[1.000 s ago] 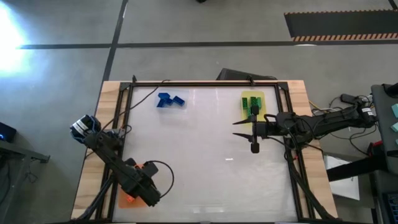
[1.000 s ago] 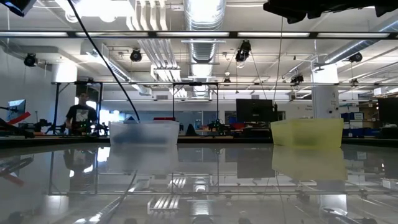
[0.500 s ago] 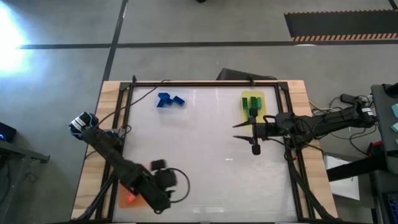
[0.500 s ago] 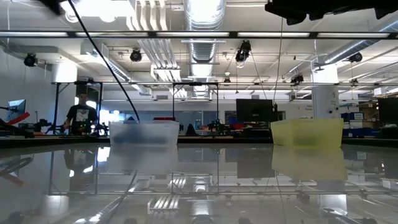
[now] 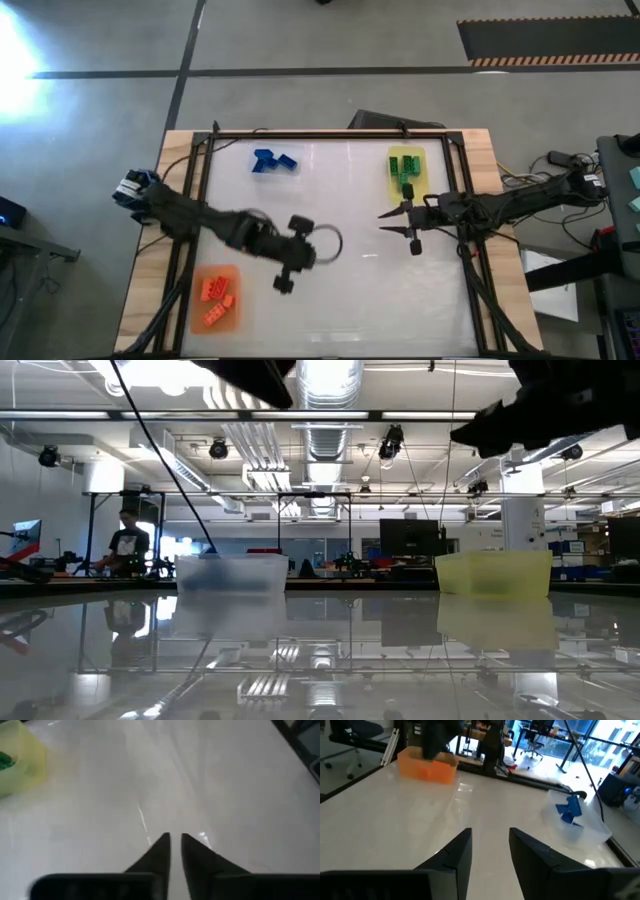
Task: Sort & place blocks by color
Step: Return to Home Position
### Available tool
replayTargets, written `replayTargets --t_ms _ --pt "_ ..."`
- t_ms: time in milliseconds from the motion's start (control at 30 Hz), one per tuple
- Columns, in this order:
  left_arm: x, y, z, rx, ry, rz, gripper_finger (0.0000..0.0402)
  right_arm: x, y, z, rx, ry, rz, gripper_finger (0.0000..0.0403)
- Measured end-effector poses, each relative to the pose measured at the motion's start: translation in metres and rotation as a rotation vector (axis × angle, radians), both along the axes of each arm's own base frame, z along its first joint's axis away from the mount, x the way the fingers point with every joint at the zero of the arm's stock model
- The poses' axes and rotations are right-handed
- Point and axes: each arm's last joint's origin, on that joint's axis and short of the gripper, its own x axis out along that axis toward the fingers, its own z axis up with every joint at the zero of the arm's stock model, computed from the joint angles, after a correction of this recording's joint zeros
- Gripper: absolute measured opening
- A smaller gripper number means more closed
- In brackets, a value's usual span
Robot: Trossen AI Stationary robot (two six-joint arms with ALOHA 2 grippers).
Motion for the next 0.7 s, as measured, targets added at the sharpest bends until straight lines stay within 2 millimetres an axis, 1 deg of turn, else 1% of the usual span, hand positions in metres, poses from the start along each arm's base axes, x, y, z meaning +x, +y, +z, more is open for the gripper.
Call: replayTargets --t_ms 33,100,167,233,333,467,700 --pt "0.001 0.009 -0.003 -0.011 -0.005 0.002 0.0017 -0.003 0.000 -0.002 0.008 0.000 -0.002 0.0118" --pt "0.001 0.025 -0.010 -0.046 -0.015 0.006 0.0005 -0.008 -0.001 -0.007 0.016 -0.004 -0.003 0.0111" --pt "-0.004 0.039 -0.018 -0.086 -0.023 0.006 0.0007 -0.015 -0.002 -0.009 0.023 -0.018 -0.004 0.0105" --pt "-0.011 0.050 -0.025 -0.118 -0.052 0.006 0.0009 -0.021 -0.003 -0.010 0.026 -0.045 -0.004 0.0099" --pt "-0.026 0.063 -0.035 -0.138 -0.104 0.026 0.0010 -0.031 -0.004 -0.009 0.025 -0.092 -0.002 0.0091" --pt "-0.052 0.073 -0.046 -0.160 -0.198 0.045 0.0010 -0.042 -0.005 -0.008 0.026 -0.115 -0.003 0.0081" --pt "-0.098 0.081 -0.058 -0.201 -0.388 0.035 0.0010 -0.062 -0.008 0.005 0.010 -0.226 -0.008 0.0066"
